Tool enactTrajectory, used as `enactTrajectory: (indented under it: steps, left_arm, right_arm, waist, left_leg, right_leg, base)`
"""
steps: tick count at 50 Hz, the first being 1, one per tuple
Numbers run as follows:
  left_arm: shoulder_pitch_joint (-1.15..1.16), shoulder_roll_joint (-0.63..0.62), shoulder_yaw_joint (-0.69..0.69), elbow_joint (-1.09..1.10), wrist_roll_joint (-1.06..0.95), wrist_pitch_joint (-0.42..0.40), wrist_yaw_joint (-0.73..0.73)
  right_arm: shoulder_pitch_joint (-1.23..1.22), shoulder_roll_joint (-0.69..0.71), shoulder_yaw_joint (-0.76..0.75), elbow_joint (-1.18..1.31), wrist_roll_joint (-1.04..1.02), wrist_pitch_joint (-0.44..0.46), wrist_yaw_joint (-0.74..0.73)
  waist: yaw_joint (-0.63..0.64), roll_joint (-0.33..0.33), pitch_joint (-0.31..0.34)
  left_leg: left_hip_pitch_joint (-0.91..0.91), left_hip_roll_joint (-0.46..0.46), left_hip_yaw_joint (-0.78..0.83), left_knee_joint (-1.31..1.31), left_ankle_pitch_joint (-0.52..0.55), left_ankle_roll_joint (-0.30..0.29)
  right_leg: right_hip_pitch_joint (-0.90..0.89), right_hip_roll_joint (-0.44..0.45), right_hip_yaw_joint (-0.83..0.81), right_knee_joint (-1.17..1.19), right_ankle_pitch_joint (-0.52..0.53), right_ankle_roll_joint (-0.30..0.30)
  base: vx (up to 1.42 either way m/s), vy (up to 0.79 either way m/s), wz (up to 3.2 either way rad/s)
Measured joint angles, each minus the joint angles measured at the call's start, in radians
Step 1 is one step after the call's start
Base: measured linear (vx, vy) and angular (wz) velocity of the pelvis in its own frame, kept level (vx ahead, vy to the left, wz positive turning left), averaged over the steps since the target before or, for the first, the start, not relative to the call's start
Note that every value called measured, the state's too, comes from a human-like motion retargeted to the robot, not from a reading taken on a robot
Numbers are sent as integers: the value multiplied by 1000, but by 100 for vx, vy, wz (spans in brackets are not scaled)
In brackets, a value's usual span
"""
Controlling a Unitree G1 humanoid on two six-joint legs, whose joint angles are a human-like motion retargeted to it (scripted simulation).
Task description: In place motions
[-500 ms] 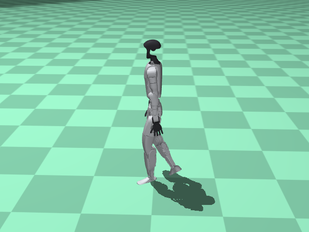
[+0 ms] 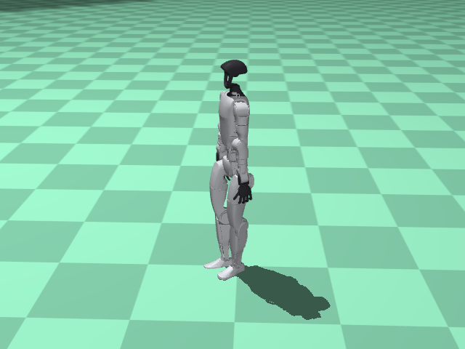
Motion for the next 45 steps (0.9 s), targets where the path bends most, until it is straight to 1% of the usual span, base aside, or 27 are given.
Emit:
enactTrajectory:
  steps: [3, 7, 12, 19, 28, 37, 45]
  left_arm:
    - [22, -13, 24, 28, 41, 16, -38]
    - [23, -24, 11, 54, 56, 29, -33]
    - [34, -34, -4, 19, 67, 24, -53]
    - [11, -38, -22, -27, 38, 16, -63]
    - [-10, -31, -45, -67, 32, 9, -80]
    - [-4, -33, -46, -37, 45, 13, -93]
    - [8, -28, -46, -2, 72, 21, -86]
  right_arm:
    - [-21, 13, 11, -34, 13, 3, 11]
    - [-37, 30, 6, -72, 55, -5, 29]
    - [-33, 35, 26, -89, 46, -5, 60]
    - [-32, 22, 66, -36, -23, 6, 30]
    - [-13, 2, 58, 41, -65, 27, 26]
    - [-13, -19, 35, 69, -70, 53, 35]
    - [-17, -9, 35, 44, -55, 50, 42]
  waist:
    - [-44, 18, -6]
    - [-29, 30, 10]
    - [-7, 36, -9]
    - [12, 33, -16]
    - [21, 28, -18]
    - [20, 34, -24]
    - [11, 41, -30]
  left_leg:
    - [3, -4, -34, 7, 2, 0]
    - [27, 4, -32, 8, 3, -2]
    - [27, 2, -47, 13, 3, -4]
    - [24, 1, -65, 17, 16, -9]
    - [38, 2, -76, 8, 32, -7]
    - [41, 6, -73, 7, 33, -4]
    - [36, 12, -69, 10, 32, -2]
  right_leg:
    - [7, 8, -13, 3, -9, -22]
    - [33, 9, -32, 14, -24, -24]
    - [46, 8, -50, 8, -32, -29]
    - [61, 3, -80, 4, -44, -35]
    - [89, 9, -108, -10, -43, -42]
    - [92, 13, -107, -10, -44, -48]
    - [85, 18, -102, -7, -43, -52]
  base:
    - [15, 8, 53]
    - [11, 2, 21]
    - [13, 2, 26]
    - [6, 2, 28]
    - [6, 0, 15]
    - [2, 0, 1]
    - [0, 0, 0]
